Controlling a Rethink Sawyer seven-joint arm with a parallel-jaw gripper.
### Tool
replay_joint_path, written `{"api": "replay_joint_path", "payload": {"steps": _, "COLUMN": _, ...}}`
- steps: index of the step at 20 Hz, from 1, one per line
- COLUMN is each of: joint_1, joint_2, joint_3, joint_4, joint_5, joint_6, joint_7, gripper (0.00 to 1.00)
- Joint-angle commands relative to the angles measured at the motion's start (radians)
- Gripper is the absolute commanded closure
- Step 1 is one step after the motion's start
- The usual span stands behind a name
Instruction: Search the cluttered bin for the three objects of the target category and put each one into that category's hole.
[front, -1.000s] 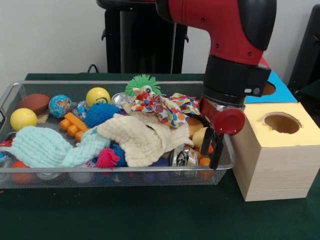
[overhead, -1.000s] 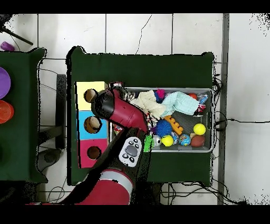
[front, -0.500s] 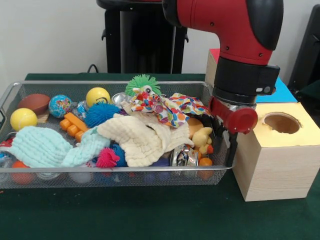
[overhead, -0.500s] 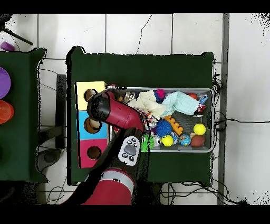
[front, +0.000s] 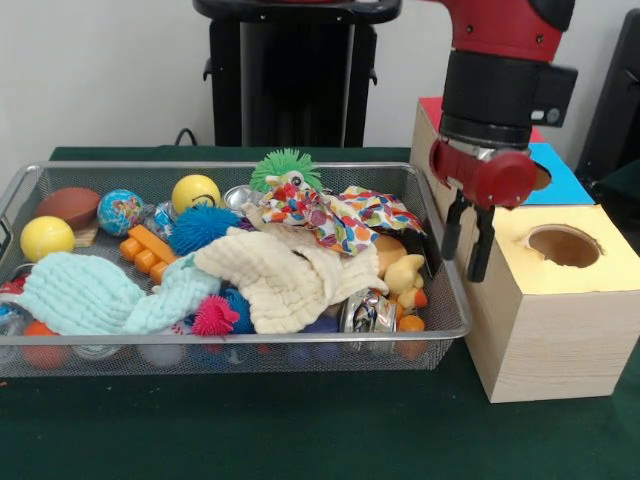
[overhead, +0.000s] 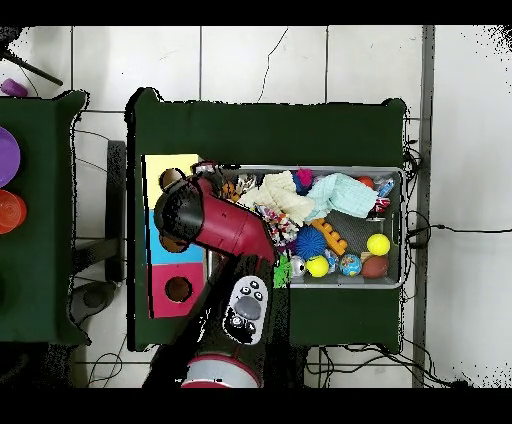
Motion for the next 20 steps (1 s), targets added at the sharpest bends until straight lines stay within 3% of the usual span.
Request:
{"api": "replay_joint_path", "payload": {"steps": 1, "joint_1": -0.086, "joint_2": -0.05, "joint_3": 0.14, "joint_4": 0.136, "joint_5": -0.077, "joint_6": 0.038, "joint_7": -0.015, "gripper": 0.0}}
{"api": "replay_joint_path", "payload": {"steps": 8, "joint_1": -0.136, "joint_2": -0.009, "joint_3": 0.194, "joint_4": 0.168, "joint_5": -0.138, "joint_6": -0.073, "joint_7": 0.009, "gripper": 0.0}}
{"api": "replay_joint_path", "payload": {"steps": 15, "joint_1": -0.133, "joint_2": 0.056, "joint_3": 0.203, "joint_4": 0.151, "joint_5": -0.17, "joint_6": -0.174, "joint_7": 0.069, "gripper": 0.0}}
{"api": "replay_joint_path", "payload": {"steps": 20, "joint_1": -0.143, "joint_2": 0.046, "joint_3": 0.235, "joint_4": 0.19, "joint_5": -0.179, "joint_6": -0.198, "joint_7": 0.09, "gripper": 0.0}}
